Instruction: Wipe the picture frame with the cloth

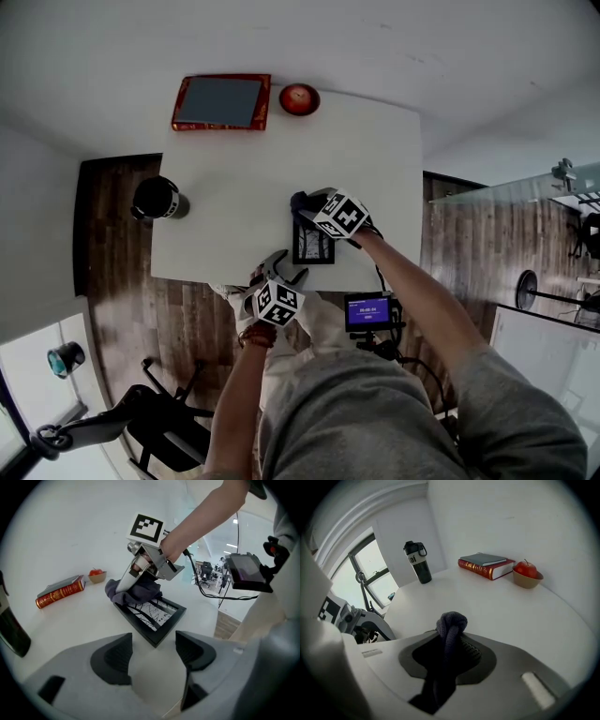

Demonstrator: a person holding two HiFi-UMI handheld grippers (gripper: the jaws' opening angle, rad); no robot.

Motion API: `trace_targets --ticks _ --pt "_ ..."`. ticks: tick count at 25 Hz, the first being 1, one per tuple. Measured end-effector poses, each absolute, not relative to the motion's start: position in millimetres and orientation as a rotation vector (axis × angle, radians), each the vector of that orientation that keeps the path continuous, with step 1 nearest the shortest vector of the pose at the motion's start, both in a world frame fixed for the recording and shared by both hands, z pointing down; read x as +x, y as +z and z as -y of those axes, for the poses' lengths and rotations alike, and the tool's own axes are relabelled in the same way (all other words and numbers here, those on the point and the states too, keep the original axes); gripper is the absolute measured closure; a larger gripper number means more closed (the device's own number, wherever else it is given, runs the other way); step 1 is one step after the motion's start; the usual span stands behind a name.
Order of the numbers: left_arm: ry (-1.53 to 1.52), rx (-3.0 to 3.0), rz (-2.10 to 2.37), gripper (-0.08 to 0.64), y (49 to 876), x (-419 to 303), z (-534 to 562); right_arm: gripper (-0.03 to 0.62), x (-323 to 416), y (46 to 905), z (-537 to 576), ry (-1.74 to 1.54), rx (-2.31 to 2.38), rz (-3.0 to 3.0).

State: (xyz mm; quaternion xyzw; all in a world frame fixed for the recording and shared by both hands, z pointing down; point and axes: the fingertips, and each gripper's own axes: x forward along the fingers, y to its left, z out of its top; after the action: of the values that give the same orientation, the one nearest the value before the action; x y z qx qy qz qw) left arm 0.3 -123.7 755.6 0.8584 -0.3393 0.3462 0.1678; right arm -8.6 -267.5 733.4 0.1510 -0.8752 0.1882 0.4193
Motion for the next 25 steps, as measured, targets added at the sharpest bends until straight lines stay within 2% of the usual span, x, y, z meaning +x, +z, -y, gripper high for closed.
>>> trace_targets --ticks 5,25 --pt "0.998 2.426 0.969 0.287 757 -1 125 0.493 -10 734 265 0.449 0.380 2.190" --pt "0.996 2.403 0.990 0.285 757 -2 127 0.495 -20 736 215 0.348 0.205 2.192"
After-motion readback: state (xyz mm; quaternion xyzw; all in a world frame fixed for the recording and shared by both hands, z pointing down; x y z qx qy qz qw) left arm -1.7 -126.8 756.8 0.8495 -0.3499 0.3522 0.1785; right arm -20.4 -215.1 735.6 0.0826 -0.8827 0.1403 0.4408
